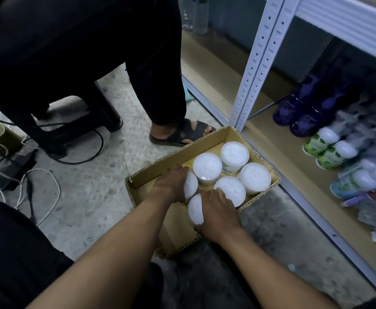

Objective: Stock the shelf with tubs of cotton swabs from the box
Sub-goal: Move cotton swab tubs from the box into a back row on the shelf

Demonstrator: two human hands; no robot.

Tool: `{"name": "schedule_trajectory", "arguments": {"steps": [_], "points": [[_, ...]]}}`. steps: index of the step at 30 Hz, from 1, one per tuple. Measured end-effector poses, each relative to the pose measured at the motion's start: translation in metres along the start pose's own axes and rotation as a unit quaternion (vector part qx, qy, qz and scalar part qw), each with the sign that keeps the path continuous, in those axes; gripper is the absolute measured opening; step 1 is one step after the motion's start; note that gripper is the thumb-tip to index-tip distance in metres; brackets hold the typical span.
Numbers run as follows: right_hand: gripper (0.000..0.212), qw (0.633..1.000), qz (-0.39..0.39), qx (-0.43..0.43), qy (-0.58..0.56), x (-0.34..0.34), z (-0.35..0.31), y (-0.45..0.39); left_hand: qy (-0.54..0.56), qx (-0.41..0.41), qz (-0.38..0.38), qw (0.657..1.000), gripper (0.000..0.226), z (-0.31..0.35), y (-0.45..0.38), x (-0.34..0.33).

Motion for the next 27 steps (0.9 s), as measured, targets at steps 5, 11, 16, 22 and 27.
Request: {"name": "schedule_trajectory", "arguments": {"steps": [5, 11, 16, 22, 27], "points": [[0.09, 1.0, 0.016, 0.005, -0.012, 0.026, -0.006, 0.008, 0.009, -0.011, 0.026, 1.0, 0.09, 0.006, 0.019, 0.021], [0.091, 0.999, 0.032, 0.013, -0.042, 0.069, -0.011, 0.03, 0.003, -0.035, 0.061, 0.998, 0.083, 0.021, 0.051, 0.065], [0.082, 0.998, 0.047, 0.011, -0.038, 0.115, -0.01, 0.048, -0.018, -0.053, 0.083, 0.995, 0.085, 0.04, 0.081, 0.113], [0.083, 0.995, 0.074, 0.007, -0.069, 0.175, -0.001, 0.075, -0.053, -0.039, 0.133, 0.989, 0.096, 0.058, 0.121, 0.175], [0.082, 0.992, 0.102, 0.005, -0.08, 0.222, 0.003, 0.095, -0.067, -0.043, 0.167, 0.983, 0.092, 0.081, 0.152, 0.221]]}}
Point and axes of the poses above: each hand's wrist, its own y-axis away from the middle knuckle, its own x-axis out of the back of the hand, z = x × y, the point moved 8 cm from there along -y, towards the middle knuckle
